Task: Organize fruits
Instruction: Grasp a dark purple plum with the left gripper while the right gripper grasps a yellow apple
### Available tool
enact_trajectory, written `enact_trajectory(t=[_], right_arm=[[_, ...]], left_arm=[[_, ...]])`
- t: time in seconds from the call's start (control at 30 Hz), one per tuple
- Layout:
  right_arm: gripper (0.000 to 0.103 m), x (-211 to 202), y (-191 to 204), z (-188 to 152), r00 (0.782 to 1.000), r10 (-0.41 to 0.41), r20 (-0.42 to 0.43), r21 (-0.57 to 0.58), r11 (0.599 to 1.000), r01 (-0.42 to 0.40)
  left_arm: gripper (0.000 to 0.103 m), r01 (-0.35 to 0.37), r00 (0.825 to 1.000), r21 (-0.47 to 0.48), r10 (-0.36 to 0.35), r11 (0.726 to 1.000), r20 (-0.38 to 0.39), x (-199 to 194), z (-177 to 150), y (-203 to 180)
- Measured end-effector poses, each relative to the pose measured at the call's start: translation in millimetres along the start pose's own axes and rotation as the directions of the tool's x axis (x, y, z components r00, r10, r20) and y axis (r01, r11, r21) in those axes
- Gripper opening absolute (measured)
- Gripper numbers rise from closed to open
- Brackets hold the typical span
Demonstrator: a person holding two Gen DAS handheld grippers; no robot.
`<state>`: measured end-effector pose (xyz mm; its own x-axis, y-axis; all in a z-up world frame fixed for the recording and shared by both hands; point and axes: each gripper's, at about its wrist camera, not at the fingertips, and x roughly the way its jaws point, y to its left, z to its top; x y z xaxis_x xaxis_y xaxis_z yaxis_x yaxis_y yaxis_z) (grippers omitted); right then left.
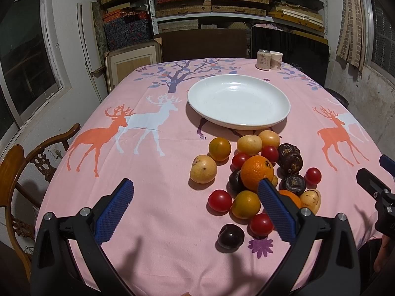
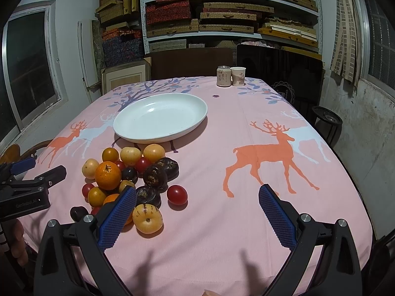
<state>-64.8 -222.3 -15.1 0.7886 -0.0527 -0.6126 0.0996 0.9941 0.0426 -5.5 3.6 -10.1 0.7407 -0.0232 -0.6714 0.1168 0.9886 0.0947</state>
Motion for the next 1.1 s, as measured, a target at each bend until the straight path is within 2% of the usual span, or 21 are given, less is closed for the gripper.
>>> enact_trajectory(t=[0.1, 0.17, 0.3, 0.37, 0.43, 0.47, 0.5, 0.57, 0.67, 0.7, 0.73, 0.77, 0.8, 0.97, 1.03, 1.1], right_arm=[[0.1, 0.5, -0.2, 0.0, 1.0, 0.0, -0.001, 0.0, 1.0, 0.0], [0.1, 0.4, -0.4, -0.4, 1.0, 0.0, -0.004, 0.002, 1.0, 0.0], [0.1, 0.4, -3.4, -2.8, 1.0, 0.004, -0.013, 0.017, 1.0, -0.004], [0.1, 1.9, -6.2, -3.4, 1.0, 0.007, -0.021, 0.03, 1.0, -0.006], [0.1, 3.8, -8.3, -3.2, 0.999, 0.01, -0.031, 0.039, 0.999, -0.009], [0.1, 4.8, -8.9, -2.8, 0.999, 0.012, -0.034, 0.041, 0.999, -0.01], [0.1, 5.5, -9.5, -2.4, 0.999, 0.013, -0.037, 0.042, 0.999, -0.011], [0.1, 6.3, -9.6, -2.4, 0.999, 0.015, -0.041, 0.042, 0.999, -0.013], [0.1, 7.1, -10.0, -2.2, 0.999, 0.014, -0.045, 0.043, 0.999, -0.012], [0.1, 7.4, -10.7, -2.2, 0.999, 0.014, -0.045, 0.045, 0.999, -0.012], [0.1, 7.9, -11.6, -2.0, 0.999, 0.013, -0.048, 0.048, 0.999, -0.011], [0.1, 9.0, -12.8, -1.9, 0.999, 0.012, -0.051, 0.051, 0.999, -0.01], [0.1, 10.3, -14.1, -2.2, 0.998, 0.013, -0.057, 0.054, 0.998, -0.01], [0.1, 23.7, -21.2, -8.4, 0.991, 0.046, -0.129, 0.03, 0.999, -0.043], [0.1, 27.2, -17.0, -14.5, 0.982, 0.113, -0.154, -0.021, 0.993, -0.117], [0.099, 29.4, -1.9, -23.2, 0.969, 0.171, -0.176, -0.121, 0.973, -0.194]], left_arm=[[0.099, 0.008, 1.0, 0.016, -0.008, 1.0, 0.004, -0.2, -5.2, -2.6], [0.099, 0.046, 0.999, 0.042, -0.046, 0.998, -0.008, 2.4, -12.4, -4.5], [0.099, 0.119, 0.99, 0.146, -0.105, 0.982, -0.096, 21.0, -38.5, -13.3], [0.099, 0.134, 0.984, 0.182, -0.108, 0.974, -0.145, 30.9, -52.1, -16.7], [0.099, 0.125, 0.983, 0.203, -0.094, 0.971, -0.156, 37.0, -61.5, -17.5], [0.096, 0.12, 0.985, 0.209, -0.089, 0.971, -0.149, 38.2, -64.4, -17.3], [0.082, 0.131, 0.984, 0.208, -0.101, 0.969, -0.148, 39.2, -66.3, -16.3], [0.064, 0.184, 0.97, 0.183, -0.149, 0.966, -0.191, 46.0, -67.9, -14.1], [0.062, 0.215, 0.965, 0.164, -0.183, 0.963, -0.19, 49.6, -67.5, -13.4], [0.058, 0.219, 0.965, 0.165, -0.188, 0.962, -0.182, 49.5, -67.5, -14.1], [0.051, 0.237, 0.962, 0.165, -0.207, 0.958, -0.178, 49.1, -67.8, -15.1], [0.029, 0.276, 0.953, 0.156, -0.249, 0.948, -0.175, 47.9, -68.2, -16.0], [0.028, 0.293, 0.949, 0.154, -0.266, 0.944, -0.172, 47.0, -68.9, -18.0], [0.028, 0.271, 0.96, 0.207, -0.25, 0.94, -0.124, 37.0, -69.8, -26.5], [0.028, 0.262, 0.964, 0.188, -0.249, 0.947, -0.089, 30.0, -64.6, -19.8], [0.028, 0.262, 0.965, 0.156, -0.256, 0.952, -0.055, 23.6, -58.5, -11.7]])
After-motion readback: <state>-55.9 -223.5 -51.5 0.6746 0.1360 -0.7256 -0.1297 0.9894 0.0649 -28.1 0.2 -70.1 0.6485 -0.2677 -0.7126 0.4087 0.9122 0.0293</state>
